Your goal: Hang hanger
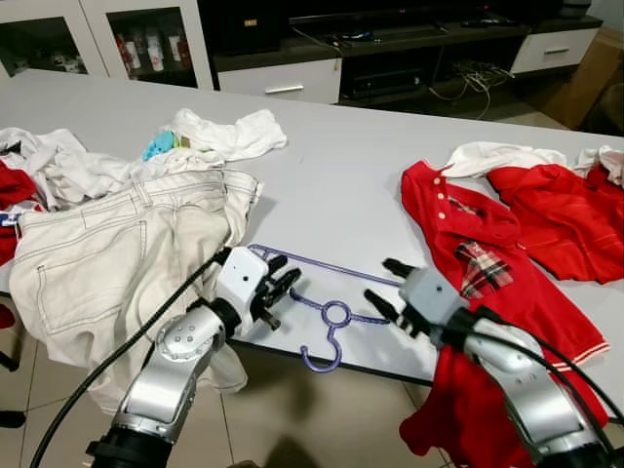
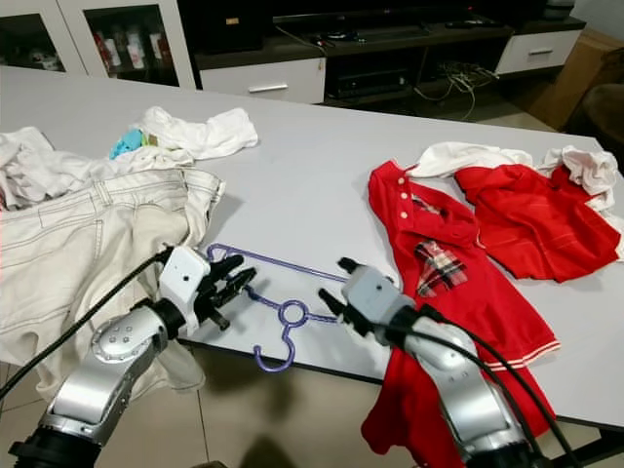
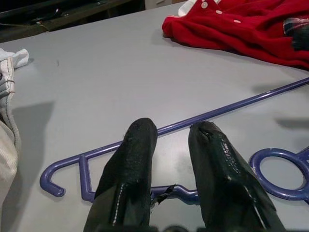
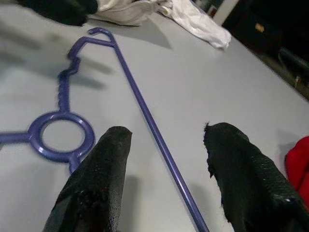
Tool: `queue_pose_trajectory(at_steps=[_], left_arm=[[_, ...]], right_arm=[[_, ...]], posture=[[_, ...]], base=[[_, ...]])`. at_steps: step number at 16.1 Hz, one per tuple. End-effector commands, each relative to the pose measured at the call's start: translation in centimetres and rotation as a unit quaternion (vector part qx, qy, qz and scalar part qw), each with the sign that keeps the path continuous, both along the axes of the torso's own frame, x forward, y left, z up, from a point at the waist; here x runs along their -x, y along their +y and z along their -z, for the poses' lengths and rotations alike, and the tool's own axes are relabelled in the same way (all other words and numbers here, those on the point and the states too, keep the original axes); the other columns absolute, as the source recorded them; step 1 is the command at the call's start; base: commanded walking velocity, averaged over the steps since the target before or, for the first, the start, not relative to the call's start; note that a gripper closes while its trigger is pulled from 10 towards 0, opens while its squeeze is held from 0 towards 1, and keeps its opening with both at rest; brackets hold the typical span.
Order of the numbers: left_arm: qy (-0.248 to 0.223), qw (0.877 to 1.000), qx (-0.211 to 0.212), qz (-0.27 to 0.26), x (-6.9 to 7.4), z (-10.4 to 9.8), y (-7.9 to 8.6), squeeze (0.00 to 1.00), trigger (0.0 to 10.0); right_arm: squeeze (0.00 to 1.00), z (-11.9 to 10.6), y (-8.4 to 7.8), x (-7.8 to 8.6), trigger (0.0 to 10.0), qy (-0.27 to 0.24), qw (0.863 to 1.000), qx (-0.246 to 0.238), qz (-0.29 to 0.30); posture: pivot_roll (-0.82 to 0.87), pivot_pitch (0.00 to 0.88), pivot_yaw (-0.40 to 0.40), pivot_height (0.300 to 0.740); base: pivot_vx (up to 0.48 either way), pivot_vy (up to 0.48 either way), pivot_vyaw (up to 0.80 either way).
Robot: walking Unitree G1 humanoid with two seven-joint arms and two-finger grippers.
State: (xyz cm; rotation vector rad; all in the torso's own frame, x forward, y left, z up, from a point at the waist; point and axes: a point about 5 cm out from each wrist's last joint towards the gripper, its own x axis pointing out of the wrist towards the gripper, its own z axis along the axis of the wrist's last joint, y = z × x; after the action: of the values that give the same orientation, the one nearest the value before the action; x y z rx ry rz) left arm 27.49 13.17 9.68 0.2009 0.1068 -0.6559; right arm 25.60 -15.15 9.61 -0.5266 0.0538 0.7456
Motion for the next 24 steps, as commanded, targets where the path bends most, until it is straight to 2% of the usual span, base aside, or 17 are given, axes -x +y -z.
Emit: queue_pose_trajectory(at_steps=[1,4,5,6,7,8,9,10,18,21,24], left_arm=[[-0.003,1.0,-0.005,-0.003,-0.1,-0.1,0.2,0.0,10.0],[-0.003,1.0,-0.006,-0.003,-0.2,-0.1,0.3,0.0,10.0],[-0.004,1.0,-0.007,-0.004,-0.2,-0.1,0.4,0.0,10.0],[-0.006,1.0,-0.007,-0.003,-0.3,-0.1,0.4,0.0,10.0],[-0.006,1.0,-0.007,-0.002,-0.3,-0.1,0.4,0.0,10.0],[-0.007,1.0,-0.007,-0.001,-0.3,-0.2,0.3,0.0,10.0],[-0.007,1.0,-0.007,0.0,-0.4,-0.2,0.3,0.0,10.0],[-0.007,1.0,-0.008,0.001,-0.4,-0.2,0.3,0.0,10.0],[-0.007,1.0,-0.009,0.004,-0.4,-0.2,0.3,0.0,10.0],[-0.007,1.0,-0.01,0.006,-0.4,-0.2,0.3,0.0,10.0],[-0.008,1.0,-0.011,0.004,-0.3,-0.3,0.4,0.0,10.0]], right_arm=[[0.3,0.2,0.2,0.3,10.0,-0.009,1.0,0.015,-0.018],[0.94,0.5,-0.1,1.1,10.0,-0.021,0.998,0.037,-0.048],[0.99,0.8,-0.6,1.5,10.0,-0.025,0.996,0.055,-0.061],[0.98,1.2,-1.1,1.9,10.0,-0.032,0.993,0.082,-0.077],[0.95,1.6,-1.3,2.3,10.0,-0.04,0.989,0.102,-0.094],[0.85,1.7,-1.3,2.6,10.0,-0.043,0.988,0.107,-0.106],[0.1,1.8,-1.2,2.8,10.0,-0.042,0.986,0.107,-0.118],[0.0,1.9,-1.2,2.9,10.0,-0.04,0.986,0.104,-0.125],[0.0,2.8,0.6,2.9,10.0,-0.069,0.974,0.109,-0.186],[0.0,3.1,1.3,2.9,10.0,-0.078,0.962,0.121,-0.232],[0.0,3.4,1.6,2.9,10.0,-0.076,0.957,0.123,-0.251]], posture=[[-0.08,0.0,0.036,0.74],[-0.07,0.0,0.04,0.74],[-0.07,0.0,0.04,0.74],[-0.07,0.0,0.042,0.74],[-0.08,0.0,0.043,0.74],[-0.08,0.0,0.043,0.74],[-0.08,0.0,0.043,0.74],[-0.08,0.0,0.043,0.74],[-0.07,0.0,0.052,0.74],[-0.07,0.0,0.055,0.74],[-0.07,0.0,0.055,0.74]], base=[[0.0,0.0,0.0],[0.0,0.0,0.0],[0.0,0.0,0.0],[0.0,0.0,0.0],[0.0,0.0,0.0],[0.0,0.0,0.0],[0.0,0.0,0.0],[0.0,0.0,0.0],[0.0,0.0,0.0],[0.0,0.0,0.0],[0.0,0.0,0.0]])
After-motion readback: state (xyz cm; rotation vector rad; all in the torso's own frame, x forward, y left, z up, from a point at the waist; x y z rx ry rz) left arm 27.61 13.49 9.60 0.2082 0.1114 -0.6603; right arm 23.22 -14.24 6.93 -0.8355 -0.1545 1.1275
